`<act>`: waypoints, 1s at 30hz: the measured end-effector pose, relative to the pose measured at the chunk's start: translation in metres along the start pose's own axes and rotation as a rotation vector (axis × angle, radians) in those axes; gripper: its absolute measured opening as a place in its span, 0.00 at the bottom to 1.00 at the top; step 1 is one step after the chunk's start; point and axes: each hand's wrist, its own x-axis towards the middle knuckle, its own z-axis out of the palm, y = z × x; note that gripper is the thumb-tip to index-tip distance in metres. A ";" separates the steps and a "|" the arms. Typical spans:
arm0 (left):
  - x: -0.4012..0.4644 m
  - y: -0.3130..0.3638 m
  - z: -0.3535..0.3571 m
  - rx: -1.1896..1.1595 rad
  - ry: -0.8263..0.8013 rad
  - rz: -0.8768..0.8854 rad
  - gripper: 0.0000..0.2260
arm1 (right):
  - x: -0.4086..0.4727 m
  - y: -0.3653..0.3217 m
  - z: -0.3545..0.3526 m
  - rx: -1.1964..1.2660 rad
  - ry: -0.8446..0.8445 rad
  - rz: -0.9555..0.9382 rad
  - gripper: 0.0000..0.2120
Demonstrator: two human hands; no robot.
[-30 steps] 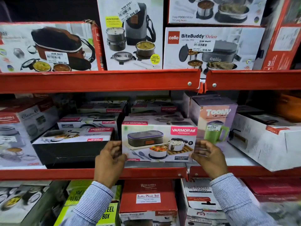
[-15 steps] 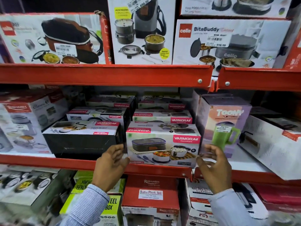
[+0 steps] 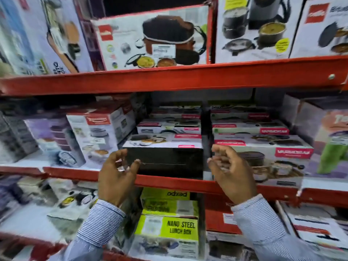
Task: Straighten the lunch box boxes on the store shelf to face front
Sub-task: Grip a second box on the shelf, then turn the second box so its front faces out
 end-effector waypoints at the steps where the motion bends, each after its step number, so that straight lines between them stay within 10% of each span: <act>1: 0.009 -0.007 -0.004 0.007 -0.037 -0.022 0.21 | 0.003 -0.006 0.012 -0.034 0.028 0.018 0.18; 8: 0.049 -0.031 -0.007 -0.065 -0.312 -0.048 0.24 | 0.011 -0.035 0.058 -0.359 0.094 0.211 0.29; 14: 0.064 -0.032 -0.010 -0.318 -0.376 -0.175 0.13 | 0.014 -0.050 0.055 -0.217 0.117 0.331 0.27; 23: 0.079 -0.028 -0.039 -0.574 -0.331 -0.165 0.28 | -0.001 -0.058 0.040 0.093 0.232 0.356 0.23; 30: 0.080 -0.049 -0.033 -0.565 -0.327 -0.170 0.08 | 0.005 -0.043 0.040 0.054 0.174 0.354 0.05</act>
